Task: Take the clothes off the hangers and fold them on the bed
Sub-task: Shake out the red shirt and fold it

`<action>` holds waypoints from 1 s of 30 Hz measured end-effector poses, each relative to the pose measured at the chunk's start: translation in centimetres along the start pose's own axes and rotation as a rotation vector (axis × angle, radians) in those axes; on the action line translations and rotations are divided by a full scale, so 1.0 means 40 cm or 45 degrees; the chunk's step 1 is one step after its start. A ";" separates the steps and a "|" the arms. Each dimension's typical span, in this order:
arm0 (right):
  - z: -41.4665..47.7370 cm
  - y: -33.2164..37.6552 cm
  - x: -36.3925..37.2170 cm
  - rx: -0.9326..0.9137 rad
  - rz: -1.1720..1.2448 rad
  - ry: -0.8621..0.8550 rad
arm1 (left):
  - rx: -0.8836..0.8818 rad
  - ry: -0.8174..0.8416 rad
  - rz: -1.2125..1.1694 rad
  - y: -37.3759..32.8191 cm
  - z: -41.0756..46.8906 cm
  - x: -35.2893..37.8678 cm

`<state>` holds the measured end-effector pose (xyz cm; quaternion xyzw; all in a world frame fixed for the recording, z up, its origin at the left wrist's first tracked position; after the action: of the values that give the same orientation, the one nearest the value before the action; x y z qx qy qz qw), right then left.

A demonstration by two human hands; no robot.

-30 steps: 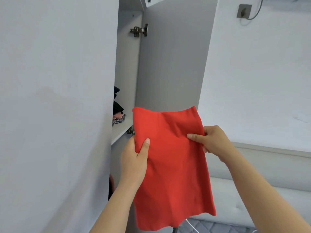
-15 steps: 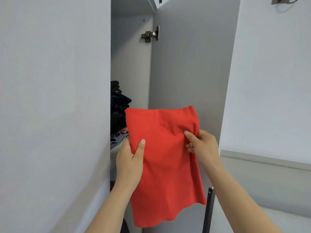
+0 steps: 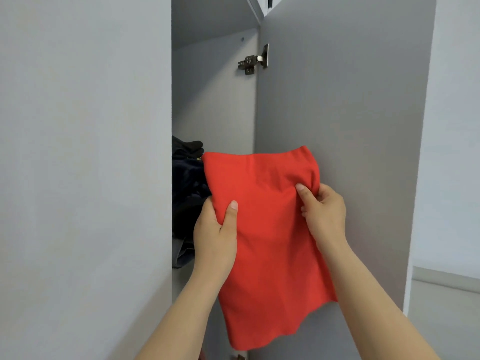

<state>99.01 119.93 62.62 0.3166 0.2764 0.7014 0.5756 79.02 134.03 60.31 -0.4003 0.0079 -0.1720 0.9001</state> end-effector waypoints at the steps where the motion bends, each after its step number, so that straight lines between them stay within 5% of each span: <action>1: 0.023 -0.007 0.022 -0.041 0.015 -0.001 | 0.019 -0.014 0.014 0.007 0.024 0.009; 17: 0.314 0.041 0.469 -0.380 0.340 0.149 | 0.259 -0.636 0.209 0.021 0.358 0.005; 30: 0.496 0.208 0.722 -0.472 0.417 0.272 | 0.272 -0.635 0.247 -0.084 0.657 -0.043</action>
<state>104.92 147.22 85.34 0.1704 0.1476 0.8533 0.4701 80.38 151.33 80.38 -0.3304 -0.1935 0.0187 0.9236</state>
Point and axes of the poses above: each hand's wrist, its own z-axis towards the middle knuckle, its own x-axis out of the palm, y = z × x, the point moved 9 cm from there along z, towards the middle knuckle, and after that the axes turned 6 degrees about -y, right-handed, at the moved point
